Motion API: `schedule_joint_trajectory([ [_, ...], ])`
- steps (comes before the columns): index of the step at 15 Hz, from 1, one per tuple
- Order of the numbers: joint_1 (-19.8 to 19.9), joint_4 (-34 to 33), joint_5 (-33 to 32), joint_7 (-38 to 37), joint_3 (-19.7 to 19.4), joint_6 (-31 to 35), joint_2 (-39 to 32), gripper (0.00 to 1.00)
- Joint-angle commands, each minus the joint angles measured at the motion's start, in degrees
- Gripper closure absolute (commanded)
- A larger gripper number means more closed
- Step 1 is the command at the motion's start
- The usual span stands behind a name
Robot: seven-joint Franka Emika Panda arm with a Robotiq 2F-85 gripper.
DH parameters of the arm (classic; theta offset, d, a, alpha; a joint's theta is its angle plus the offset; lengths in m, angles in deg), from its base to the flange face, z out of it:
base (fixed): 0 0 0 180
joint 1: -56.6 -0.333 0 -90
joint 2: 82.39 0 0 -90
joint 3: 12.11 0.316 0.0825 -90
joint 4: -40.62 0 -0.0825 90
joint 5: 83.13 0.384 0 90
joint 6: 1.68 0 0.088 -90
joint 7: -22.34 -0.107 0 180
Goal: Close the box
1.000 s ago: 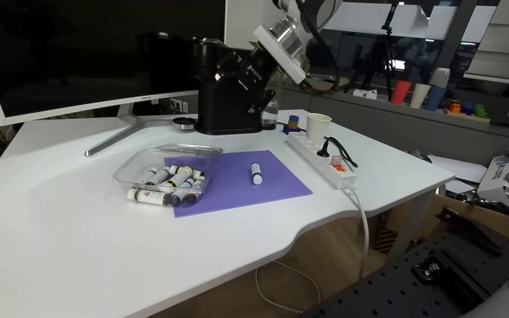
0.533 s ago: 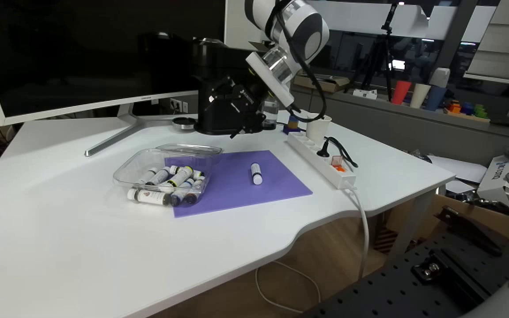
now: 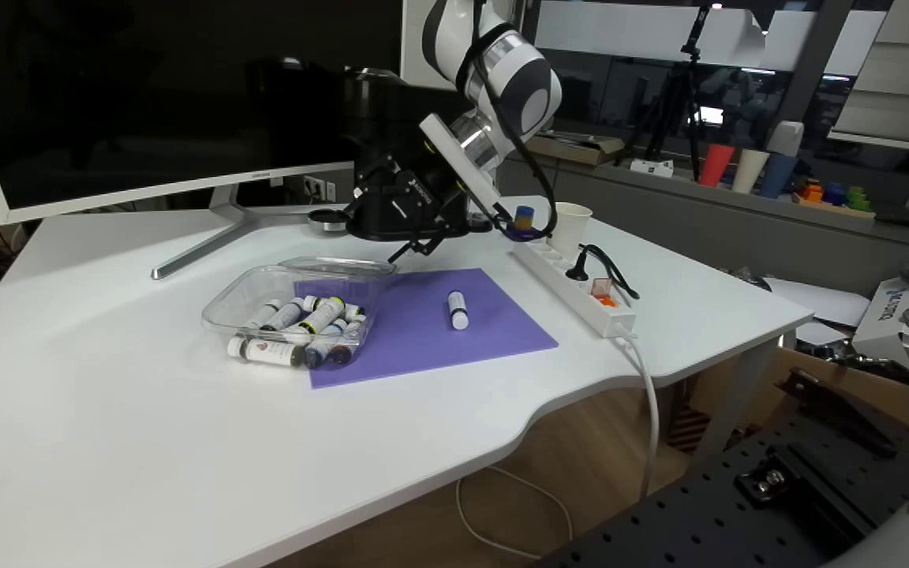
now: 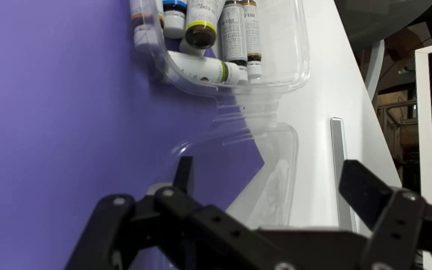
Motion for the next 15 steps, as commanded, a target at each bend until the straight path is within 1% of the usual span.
schedule_joint_trajectory([
  [1, 1.0, -3.1, 0.4, -3.9, 0.4, -3.5, -2.1, 0.0],
  [2, 0.9, -3.0, 0.3, -4.6, 0.3, -3.8, -2.2, 0.0],
  [4, -0.3, -2.2, -0.5, -8.0, -0.8, -1.7, -1.8, 0.0],
  [7, -2.8, -1.5, -3.7, -14.9, -2.7, 3.1, -1.3, 0.0],
  [8, -3.1, -1.2, -4.6, -16.1, -2.9, 4.5, -0.8, 0.0],
  [9, -1.0, -1.3, -3.2, -11.2, -1.0, 3.1, -1.8, 0.0],
  [12, -1.7, -1.3, -4.4, -13.3, -1.4, 4.9, -1.8, 0.0],
  [15, -1.5, -2.5, -4.4, -12.0, -0.9, 5.1, -3.4, 0.0],
])
